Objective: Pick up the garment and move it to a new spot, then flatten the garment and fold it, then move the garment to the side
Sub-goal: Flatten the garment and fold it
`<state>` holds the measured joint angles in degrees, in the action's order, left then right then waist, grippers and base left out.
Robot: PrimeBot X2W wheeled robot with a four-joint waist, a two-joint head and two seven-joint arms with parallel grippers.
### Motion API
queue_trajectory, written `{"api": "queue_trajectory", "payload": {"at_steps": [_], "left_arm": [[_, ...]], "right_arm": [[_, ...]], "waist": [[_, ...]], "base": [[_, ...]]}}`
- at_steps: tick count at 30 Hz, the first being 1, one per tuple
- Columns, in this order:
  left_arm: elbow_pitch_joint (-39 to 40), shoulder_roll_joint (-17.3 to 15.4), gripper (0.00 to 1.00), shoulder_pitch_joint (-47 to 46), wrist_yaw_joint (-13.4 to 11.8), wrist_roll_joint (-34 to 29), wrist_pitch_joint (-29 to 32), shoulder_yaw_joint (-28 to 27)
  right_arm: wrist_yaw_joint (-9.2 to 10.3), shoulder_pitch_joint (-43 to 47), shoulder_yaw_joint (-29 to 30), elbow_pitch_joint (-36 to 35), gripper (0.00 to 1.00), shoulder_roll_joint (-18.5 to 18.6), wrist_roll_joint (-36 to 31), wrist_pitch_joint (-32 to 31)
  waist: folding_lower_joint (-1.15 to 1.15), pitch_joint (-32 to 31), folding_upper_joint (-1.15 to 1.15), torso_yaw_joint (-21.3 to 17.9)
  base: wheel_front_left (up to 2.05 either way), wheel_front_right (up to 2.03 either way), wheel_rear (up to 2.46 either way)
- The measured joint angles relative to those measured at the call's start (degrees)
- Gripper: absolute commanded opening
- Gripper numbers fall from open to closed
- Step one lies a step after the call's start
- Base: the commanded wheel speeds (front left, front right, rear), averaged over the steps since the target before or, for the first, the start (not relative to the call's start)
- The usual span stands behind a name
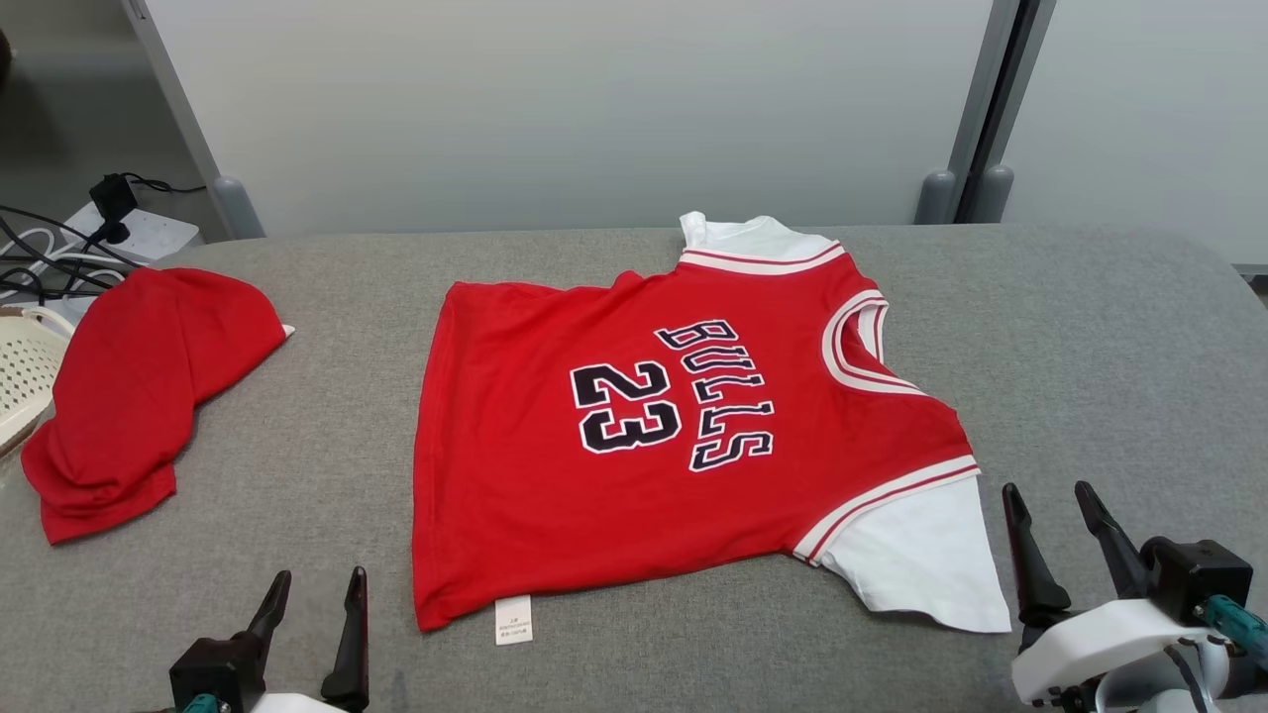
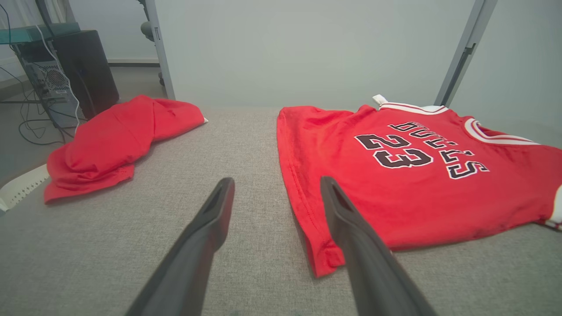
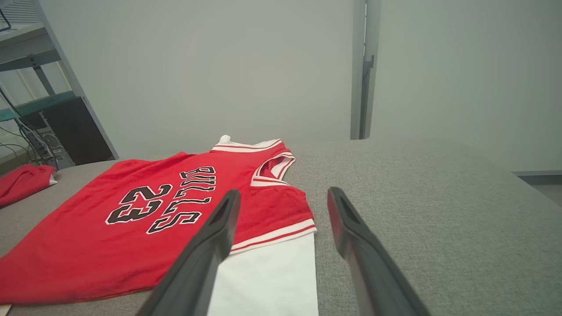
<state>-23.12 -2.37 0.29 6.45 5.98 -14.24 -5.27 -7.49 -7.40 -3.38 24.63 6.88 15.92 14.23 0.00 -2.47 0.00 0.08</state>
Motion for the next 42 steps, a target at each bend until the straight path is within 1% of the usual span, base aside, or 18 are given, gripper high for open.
{"api": "queue_trajectory", "payload": {"at_steps": [10, 16, 22, 27, 31, 42], "left_arm": [[-0.38, 0.0, 1.0, 0.19, -0.46, 0.18, 0.0, 0.8], [-1.51, 0.0, 1.0, 0.19, -0.46, 1.04, 0.0, 2.55], [-1.92, 0.0, 1.0, -0.3, -0.46, 1.03, 0.01, 4.52], [-2.91, -0.03, 1.0, -2.02, -0.46, 3.34, 0.01, 5.64], [-3.13, 0.0, 1.0, -3.57, -0.48, 3.69, 0.0, 6.99], [-3.47, 0.0, 1.0, -4.31, -0.55, 4.21, 0.0, 7.25]], "right_arm": [[0.0, 0.38, 0.3, 0.0, 1.0, -0.37, -1.59, 0.0], [0.0, 0.36, 0.14, 1.13, 1.0, -0.36, -1.69, 0.0], [-0.01, -0.1, -0.89, 4.28, 1.0, 0.29, -1.91, 0.0], [0.0, -1.49, -1.01, 7.5, 1.0, 0.48, -1.74, 0.0], [0.0, -1.53, -1.53, 10.06, 1.0, 0.52, -1.66, 0.0], [0.0, -2.43, -1.51, 14.62, 1.0, 0.59, -0.23, 0.0]], "waist": [[0.0, 0.44, 0.0, 0.0], [0.0, 1.32, 0.0, 0.08], [0.0, 3.63, 0.0, 0.54], [0.0, 6.39, 0.0, 0.71], [0.0, 8.27, 0.0, 0.82], [0.0, 9.74, 0.0, 0.6]], "base": [[0.0, 0.0, 0.0], [0.0, 0.0, 0.0], [0.0, 0.0, 0.0], [0.0, 0.0, 0.0], [0.0, 0.0, 0.0], [0.0, 0.0, 0.0]]}}
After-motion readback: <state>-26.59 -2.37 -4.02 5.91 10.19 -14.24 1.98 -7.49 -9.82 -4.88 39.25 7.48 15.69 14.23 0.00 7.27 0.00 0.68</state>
